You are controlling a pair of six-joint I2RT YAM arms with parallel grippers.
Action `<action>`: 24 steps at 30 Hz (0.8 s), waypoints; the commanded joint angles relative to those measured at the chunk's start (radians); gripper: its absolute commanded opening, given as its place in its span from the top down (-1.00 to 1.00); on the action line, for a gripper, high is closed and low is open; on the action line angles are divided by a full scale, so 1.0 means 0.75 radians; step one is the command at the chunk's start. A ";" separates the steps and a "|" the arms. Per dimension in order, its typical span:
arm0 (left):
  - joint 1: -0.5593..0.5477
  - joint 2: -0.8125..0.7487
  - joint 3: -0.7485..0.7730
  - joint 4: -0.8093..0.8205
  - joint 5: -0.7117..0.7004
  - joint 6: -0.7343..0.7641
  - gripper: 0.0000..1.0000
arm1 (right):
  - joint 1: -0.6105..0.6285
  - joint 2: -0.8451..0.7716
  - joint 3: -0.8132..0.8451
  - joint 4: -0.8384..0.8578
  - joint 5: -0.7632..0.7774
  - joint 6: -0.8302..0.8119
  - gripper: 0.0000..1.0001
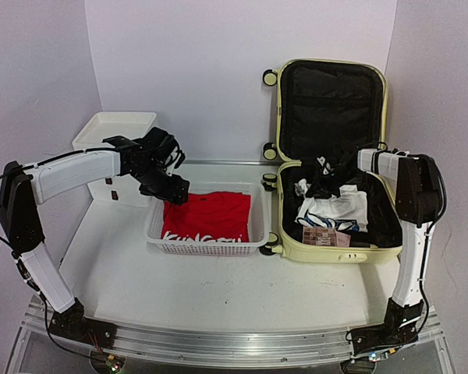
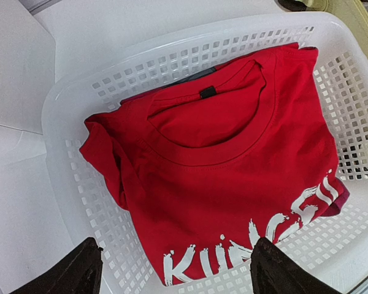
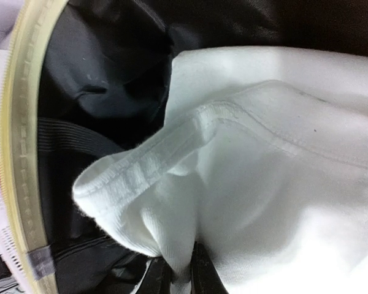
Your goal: Open, take out, and arrange the luggage
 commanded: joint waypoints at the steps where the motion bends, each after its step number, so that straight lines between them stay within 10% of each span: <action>1: 0.005 0.002 0.077 -0.004 -0.005 0.010 -0.68 | -0.033 -0.098 -0.023 0.023 -0.173 0.020 1.00; 24: 0.005 0.014 0.092 -0.007 0.014 0.006 -0.68 | -0.064 -0.214 0.028 0.085 -0.566 0.323 1.00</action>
